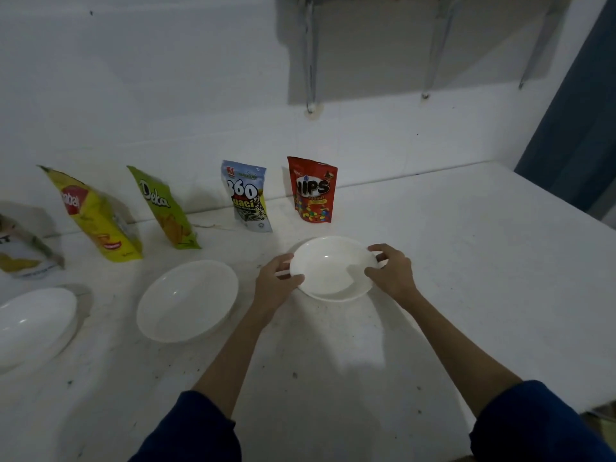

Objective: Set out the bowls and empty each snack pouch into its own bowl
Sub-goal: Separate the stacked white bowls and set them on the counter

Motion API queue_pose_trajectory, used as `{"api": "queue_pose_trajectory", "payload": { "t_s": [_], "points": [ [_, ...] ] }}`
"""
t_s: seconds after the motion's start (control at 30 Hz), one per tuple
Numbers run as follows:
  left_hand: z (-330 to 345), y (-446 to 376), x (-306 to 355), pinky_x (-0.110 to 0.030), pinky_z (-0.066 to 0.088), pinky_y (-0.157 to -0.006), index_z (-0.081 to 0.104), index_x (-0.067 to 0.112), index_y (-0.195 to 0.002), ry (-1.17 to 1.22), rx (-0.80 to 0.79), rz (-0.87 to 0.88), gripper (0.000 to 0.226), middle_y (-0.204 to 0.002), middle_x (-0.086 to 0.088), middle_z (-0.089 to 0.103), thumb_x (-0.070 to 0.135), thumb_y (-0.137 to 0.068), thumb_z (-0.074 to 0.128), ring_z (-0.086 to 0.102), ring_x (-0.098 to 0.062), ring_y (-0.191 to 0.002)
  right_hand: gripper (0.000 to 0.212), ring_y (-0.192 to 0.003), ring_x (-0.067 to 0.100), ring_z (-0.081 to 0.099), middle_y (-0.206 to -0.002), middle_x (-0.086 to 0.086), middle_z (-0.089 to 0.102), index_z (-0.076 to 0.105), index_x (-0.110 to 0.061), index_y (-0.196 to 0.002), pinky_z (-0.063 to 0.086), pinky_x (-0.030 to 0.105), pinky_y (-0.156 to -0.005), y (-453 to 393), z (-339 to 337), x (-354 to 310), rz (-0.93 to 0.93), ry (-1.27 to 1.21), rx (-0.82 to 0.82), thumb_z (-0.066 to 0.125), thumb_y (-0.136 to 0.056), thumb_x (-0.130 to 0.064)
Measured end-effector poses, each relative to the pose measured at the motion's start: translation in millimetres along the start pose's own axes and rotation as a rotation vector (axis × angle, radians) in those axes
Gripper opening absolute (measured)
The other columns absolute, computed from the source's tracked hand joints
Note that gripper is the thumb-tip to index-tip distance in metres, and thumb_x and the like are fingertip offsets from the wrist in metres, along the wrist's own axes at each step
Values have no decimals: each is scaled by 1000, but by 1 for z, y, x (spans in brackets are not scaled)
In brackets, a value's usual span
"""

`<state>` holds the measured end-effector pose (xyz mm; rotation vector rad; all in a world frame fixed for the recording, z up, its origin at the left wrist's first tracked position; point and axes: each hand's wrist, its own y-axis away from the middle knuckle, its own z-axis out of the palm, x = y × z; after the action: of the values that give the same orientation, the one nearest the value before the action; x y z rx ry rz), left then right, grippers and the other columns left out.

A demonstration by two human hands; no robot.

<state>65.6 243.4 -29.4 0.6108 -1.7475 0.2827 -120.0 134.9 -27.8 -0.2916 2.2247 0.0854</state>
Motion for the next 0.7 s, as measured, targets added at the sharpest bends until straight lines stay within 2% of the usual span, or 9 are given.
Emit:
{"api": "queue_pose_trajectory", "payload": {
  "t_s": [0.1, 0.2, 0.33, 0.43, 0.53, 0.57, 0.67, 0.7],
  "points": [
    [-8, 8, 7, -30, 49, -83, 51, 16, -125, -92, 30, 63, 52, -116, -3, 58, 14, -77, 70, 56, -18, -99, 47, -108, 27, 50, -120, 13, 57, 57, -11, -119, 44, 34, -85, 7, 1, -11, -92, 145, 113, 67, -73, -14],
    [-34, 19, 21, -23, 46, -82, 54, 17, -121, -175, 69, 210, 47, -112, 2, 57, 16, -77, 71, 58, -15, -98, 39, -109, 25, 48, -120, 9, 56, 60, -12, -113, 39, 29, -81, 22, 12, -50, -247, 134, 161, 66, -75, -15],
    [-110, 35, 35, -3, 46, -71, 62, 18, -108, -299, 103, 344, 33, -107, 4, 62, 13, -77, 71, 61, -11, -91, 32, -97, 16, 49, -112, 5, 56, 62, -11, -107, 36, 24, -79, 53, 62, -128, -461, -38, -38, 67, -75, -13],
    [-197, 52, 28, 2, 43, -67, 64, 15, -106, -428, 203, 340, 30, -102, 4, 62, 12, -77, 71, 60, -10, -87, 27, -90, 16, 49, -100, 6, 60, 64, -11, -101, 42, 28, -79, 80, 125, -191, -613, -82, -238, 67, -75, -16],
    [-301, 79, 7, 0, 43, -67, 64, 15, -107, -578, 339, 268, 29, -104, 1, 63, 14, -79, 69, 60, -12, -88, 24, -88, 13, 46, -98, 5, 61, 64, -13, -98, 43, 29, -79, 114, 198, -256, -687, -88, -429, 66, -75, -18],
    [-337, 90, -3, -5, 44, -69, 64, 15, -107, -640, 381, 232, 28, -106, -1, 63, 15, -80, 68, 60, -13, -89, 24, -87, 13, 47, -98, 5, 61, 64, -12, -98, 44, 30, -79, 127, 224, -277, -708, -89, -486, 66, -75, -18],
    [-447, 122, -38, -30, 48, -83, 62, 14, -110, -805, 481, 87, 29, -112, -7, 61, 19, -82, 65, 59, -21, -99, 25, -88, 17, 51, -100, 7, 62, 65, -12, -99, 45, 33, -79, 168, 302, -337, -752, -76, -616, 67, -75, -21],
    [-481, 132, -50, -33, 46, -87, 62, 15, -111, -837, 515, 39, 29, -113, -8, 60, 19, -83, 64, 57, -22, -103, 26, -89, 17, 52, -101, 7, 62, 65, -12, -99, 45, 32, -78, 181, 327, -357, -773, -63, -647, 66, -76, -22]
  ]
}}
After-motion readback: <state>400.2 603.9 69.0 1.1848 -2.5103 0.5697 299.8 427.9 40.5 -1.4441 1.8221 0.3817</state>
